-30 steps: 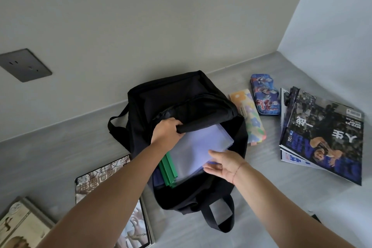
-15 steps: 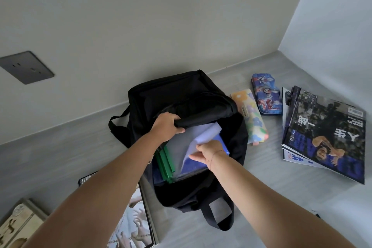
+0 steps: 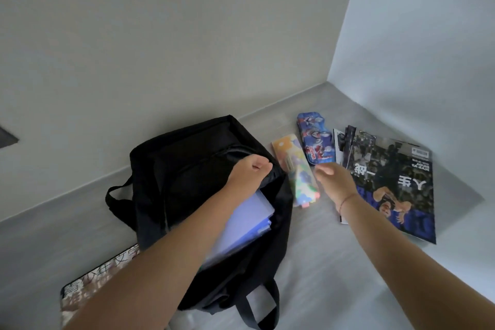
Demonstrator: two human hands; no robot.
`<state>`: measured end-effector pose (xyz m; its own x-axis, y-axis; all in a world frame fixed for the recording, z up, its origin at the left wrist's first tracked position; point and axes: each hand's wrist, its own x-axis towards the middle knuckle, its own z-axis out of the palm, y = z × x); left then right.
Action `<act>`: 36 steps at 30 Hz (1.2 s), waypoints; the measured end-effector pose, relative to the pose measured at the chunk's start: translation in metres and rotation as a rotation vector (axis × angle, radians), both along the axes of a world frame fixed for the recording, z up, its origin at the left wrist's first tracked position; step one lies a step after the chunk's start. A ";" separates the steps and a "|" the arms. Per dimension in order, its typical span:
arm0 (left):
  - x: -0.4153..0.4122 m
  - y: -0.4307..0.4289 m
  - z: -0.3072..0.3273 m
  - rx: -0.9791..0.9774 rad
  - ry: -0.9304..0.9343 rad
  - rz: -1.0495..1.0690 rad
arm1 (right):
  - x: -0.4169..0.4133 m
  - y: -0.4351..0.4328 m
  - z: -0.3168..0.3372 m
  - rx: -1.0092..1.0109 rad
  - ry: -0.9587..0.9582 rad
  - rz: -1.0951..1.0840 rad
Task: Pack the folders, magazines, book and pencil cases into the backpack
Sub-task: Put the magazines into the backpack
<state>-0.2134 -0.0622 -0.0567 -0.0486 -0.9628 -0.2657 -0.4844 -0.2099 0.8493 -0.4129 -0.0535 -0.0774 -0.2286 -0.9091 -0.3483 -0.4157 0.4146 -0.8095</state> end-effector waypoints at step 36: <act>-0.221 -0.068 -0.076 0.475 0.403 0.011 | -0.260 -0.046 -0.074 0.052 -0.669 -0.430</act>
<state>-0.4341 -0.1305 -0.1330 -0.2245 -0.7453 -0.6278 -0.1409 -0.6127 0.7777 -0.6725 -0.0993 -0.1515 -0.2830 -0.7675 -0.5752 0.3568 0.4725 -0.8059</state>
